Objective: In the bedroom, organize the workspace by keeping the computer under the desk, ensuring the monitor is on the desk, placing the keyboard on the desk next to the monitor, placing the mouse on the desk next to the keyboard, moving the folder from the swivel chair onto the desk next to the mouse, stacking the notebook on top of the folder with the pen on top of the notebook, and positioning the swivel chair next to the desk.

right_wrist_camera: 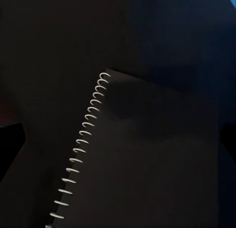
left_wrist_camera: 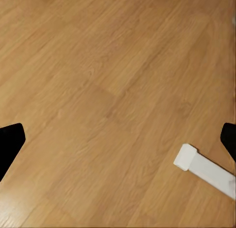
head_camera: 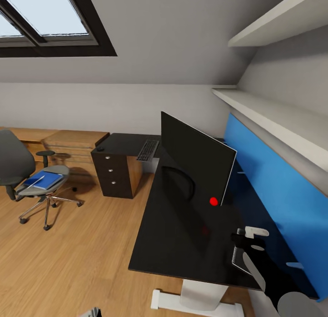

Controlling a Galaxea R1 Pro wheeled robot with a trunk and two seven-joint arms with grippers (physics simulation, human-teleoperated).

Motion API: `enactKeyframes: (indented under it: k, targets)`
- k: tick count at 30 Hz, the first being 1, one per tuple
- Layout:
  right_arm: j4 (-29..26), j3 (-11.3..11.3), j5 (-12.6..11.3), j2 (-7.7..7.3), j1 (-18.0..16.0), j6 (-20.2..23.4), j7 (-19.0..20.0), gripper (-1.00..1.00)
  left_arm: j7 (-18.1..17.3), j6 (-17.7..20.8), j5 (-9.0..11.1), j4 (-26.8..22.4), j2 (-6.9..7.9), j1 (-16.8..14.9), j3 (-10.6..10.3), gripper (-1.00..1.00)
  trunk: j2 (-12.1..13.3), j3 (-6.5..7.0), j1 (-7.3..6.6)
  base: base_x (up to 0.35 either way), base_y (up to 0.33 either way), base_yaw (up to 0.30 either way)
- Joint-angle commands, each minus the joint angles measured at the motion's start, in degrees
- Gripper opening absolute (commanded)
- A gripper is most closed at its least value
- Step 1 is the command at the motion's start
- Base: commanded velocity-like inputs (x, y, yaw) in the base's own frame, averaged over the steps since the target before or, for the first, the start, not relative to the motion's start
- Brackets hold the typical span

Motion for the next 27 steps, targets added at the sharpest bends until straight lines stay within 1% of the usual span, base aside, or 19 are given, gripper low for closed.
enactKeyframes:
  k: [1,4,5,7,9,10,13,14,16,18,19,22,23,24,25,27]
  targets:
    - [0.0,0.4,-0.5,-0.10,-0.1,0.3,-0.5,1.00,0.2,0.0,0.6,-0.9,0.05,0.1,-0.1,1.00,-0.1,-0.06,0.01,0.000,0.000,0.000]
    - [0.3,0.4,-0.5,-0.06,-0.2,0.3,-0.6,1.00,0.3,1.8,0.7,-3.8,0.22,0.8,-0.1,1.00,-0.1,-0.06,0.01,0.000,0.000,0.000]
    - [0.4,0.4,-0.5,-0.05,-0.2,0.2,-0.6,1.00,0.3,4.0,0.7,-6.5,0.44,1.3,-0.1,1.00,-0.1,-0.06,0.01,0.000,0.000,0.000]
    - [0.4,0.4,-0.5,-0.06,-0.3,0.2,-0.6,1.00,0.3,7.0,0.9,-9.8,0.71,2.0,0.0,1.00,-0.1,-0.06,0.01,0.000,0.000,0.000]
    - [0.4,0.4,-0.6,-0.04,-0.3,0.2,-0.6,1.00,0.3,10.9,1.5,-13.4,0.94,2.7,0.2,1.00,-0.1,-0.06,0.01,0.000,0.000,0.000]
    - [0.4,0.4,-0.6,-0.06,-0.3,0.2,-0.5,1.00,0.3,15.4,2.7,-17.0,1.14,3.2,0.9,1.00,-0.1,-0.06,0.01,0.000,0.000,0.000]
    - [0.4,0.4,-0.6,-0.08,-0.3,0.2,-0.5,1.00,0.3,22.8,5.0,-21.5,1.33,3.7,2.7,1.00,-0.1,-0.06,0.01,0.000,0.000,0.000]
    - [0.4,0.4,-0.6,-0.09,-0.3,0.2,-0.5,1.00,0.4,27.3,6.3,-24.0,1.37,3.8,4.4,1.00,-0.1,-0.06,0.01,0.000,0.000,0.000]
    - [0.4,0.4,-0.6,-0.09,-0.3,0.2,-0.5,1.00,0.3,31.1,7.2,-26.0,1.40,4.0,6.1,1.00,-0.1,-0.06,0.01,0.000,0.000,0.000]
    - [0.3,0.4,-0.5,0.02,-0.3,0.2,-0.5,1.00,0.0,37.3,8.5,-30.4,1.39,4.1,9.5,1.00,-0.1,-0.06,0.01,0.000,0.000,0.000]
    - [0.3,0.5,-0.5,0.07,-0.3,0.2,-0.5,1.00,0.0,38.1,8.7,-31.1,1.33,4.2,9.9,1.00,-0.1,-0.06,0.01,0.000,0.000,0.000]
    - [0.3,0.5,-0.5,0.12,-0.3,0.2,-0.5,1.00,0.0,38.9,8.9,-31.6,1.18,4.2,10.4,1.00,-0.1,-0.06,0.01,0.000,0.000,0.000]
    - [0.2,0.5,-0.5,0.20,-0.3,0.2,-0.5,1.00,0.2,39.3,10.8,-32.0,1.06,4.2,10.8,1.00,-0.1,-0.06,0.01,0.000,0.000,0.000]
    - [0.2,0.5,-0.5,0.21,-0.3,0.2,-0.5,1.00,0.2,39.3,11.5,-32.1,1.05,4.2,10.8,1.00,-0.1,-0.06,0.01,0.000,0.000,0.000]
    - [0.2,0.5,-0.5,0.22,-0.3,0.2,-0.5,1.00,0.3,39.3,12.9,-32.2,1.00,4.2,10.9,1.00,-0.1,-0.06,0.01,0.000,0.000,0.000]
    - [0.2,0.5,-0.4,0.23,-0.3,0.2,-0.5,1.00,0.3,39.2,13.9,-32.2,0.91,4.2,10.9,1.00,-0.1,-0.06,0.01,0.000,0.000,0.000]
